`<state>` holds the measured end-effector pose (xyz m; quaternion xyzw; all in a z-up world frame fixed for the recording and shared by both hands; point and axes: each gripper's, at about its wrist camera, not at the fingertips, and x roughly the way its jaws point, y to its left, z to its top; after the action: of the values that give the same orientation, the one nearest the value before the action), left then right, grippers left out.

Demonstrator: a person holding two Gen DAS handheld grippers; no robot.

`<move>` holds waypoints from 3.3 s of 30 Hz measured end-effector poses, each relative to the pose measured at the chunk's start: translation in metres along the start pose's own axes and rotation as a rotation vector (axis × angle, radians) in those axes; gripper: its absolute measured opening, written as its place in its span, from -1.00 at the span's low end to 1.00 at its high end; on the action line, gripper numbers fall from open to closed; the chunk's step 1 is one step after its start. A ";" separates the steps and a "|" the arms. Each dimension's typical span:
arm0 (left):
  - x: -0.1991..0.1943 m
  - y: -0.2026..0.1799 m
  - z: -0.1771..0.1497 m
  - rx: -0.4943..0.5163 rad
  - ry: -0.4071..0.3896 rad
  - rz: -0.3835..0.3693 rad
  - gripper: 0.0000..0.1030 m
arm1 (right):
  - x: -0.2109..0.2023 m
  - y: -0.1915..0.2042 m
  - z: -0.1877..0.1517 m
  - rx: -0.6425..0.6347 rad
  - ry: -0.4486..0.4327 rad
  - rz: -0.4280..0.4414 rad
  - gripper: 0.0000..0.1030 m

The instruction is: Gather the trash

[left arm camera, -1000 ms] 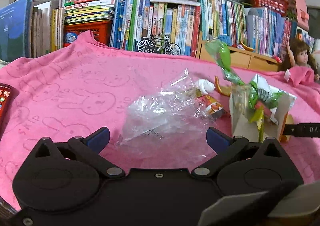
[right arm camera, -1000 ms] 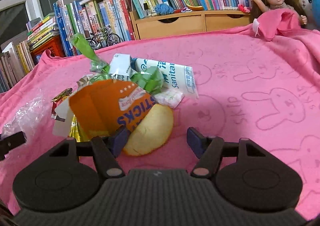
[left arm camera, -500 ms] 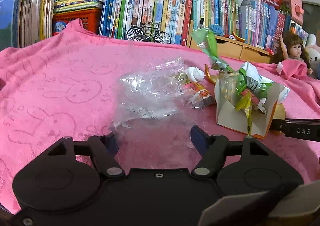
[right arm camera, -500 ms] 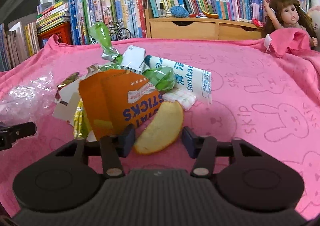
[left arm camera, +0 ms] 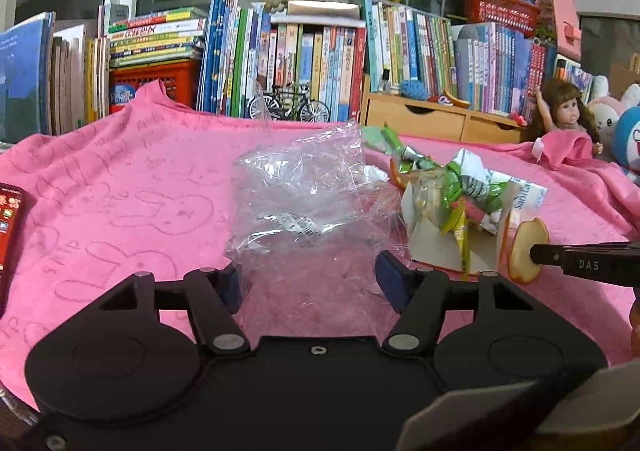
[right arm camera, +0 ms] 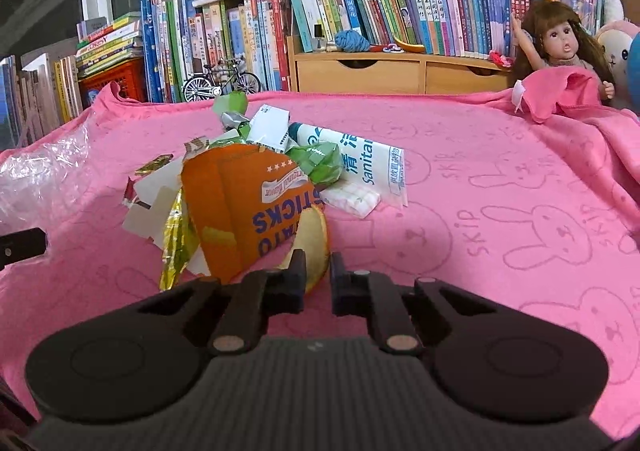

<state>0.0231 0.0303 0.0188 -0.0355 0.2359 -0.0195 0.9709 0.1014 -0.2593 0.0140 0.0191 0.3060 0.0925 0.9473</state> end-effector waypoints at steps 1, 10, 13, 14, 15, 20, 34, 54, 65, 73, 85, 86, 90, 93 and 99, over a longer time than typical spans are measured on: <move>-0.004 0.000 0.001 0.005 -0.007 0.000 0.22 | -0.004 0.000 -0.001 0.004 -0.005 0.004 -0.74; -0.042 -0.018 -0.008 0.068 -0.040 -0.043 0.22 | -0.036 0.007 -0.008 -0.006 -0.044 0.044 -0.77; -0.052 -0.024 -0.013 0.088 -0.032 -0.065 0.22 | -0.047 0.010 -0.012 -0.006 -0.056 0.059 -0.78; -0.056 -0.026 -0.014 0.094 -0.028 -0.074 0.22 | -0.050 0.011 -0.013 -0.006 -0.061 0.063 -0.78; -0.060 -0.027 -0.016 0.099 -0.026 -0.082 0.22 | -0.054 0.011 -0.015 -0.006 -0.064 0.067 -0.78; -0.078 -0.035 -0.025 0.130 -0.020 -0.106 0.23 | -0.065 0.013 -0.020 -0.014 -0.076 0.072 -0.79; -0.077 -0.037 -0.028 0.147 0.007 -0.093 0.24 | -0.045 0.014 -0.034 -0.032 -0.032 -0.001 0.33; -0.067 -0.039 -0.033 0.156 0.042 -0.111 0.24 | -0.039 0.018 -0.048 -0.053 -0.065 -0.044 -0.13; -0.089 -0.036 -0.043 0.110 0.070 -0.154 0.24 | -0.064 0.022 -0.053 -0.020 -0.066 0.032 -0.14; -0.122 -0.039 -0.067 0.118 0.121 -0.197 0.24 | -0.108 0.036 -0.080 -0.026 -0.063 0.114 -0.14; -0.136 -0.040 -0.120 0.148 0.335 -0.237 0.22 | -0.137 0.041 -0.135 -0.008 0.083 0.172 -0.14; -0.137 -0.040 -0.125 0.155 0.355 -0.243 0.22 | -0.136 0.041 -0.140 -0.007 0.098 0.172 -0.14; -0.131 -0.046 -0.142 0.180 0.414 -0.253 0.22 | -0.128 0.041 -0.158 0.009 0.161 0.167 -0.14; -0.120 -0.048 -0.154 0.183 0.473 -0.249 0.22 | -0.118 0.041 -0.168 0.020 0.208 0.165 -0.14; -0.094 -0.045 -0.180 0.167 0.596 -0.218 0.21 | -0.099 0.042 -0.191 0.015 0.303 0.160 -0.14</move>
<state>-0.1438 -0.0202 -0.0944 0.0263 0.5022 -0.1521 0.8509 -0.0952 -0.2400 -0.0799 0.0364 0.4434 0.1674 0.8798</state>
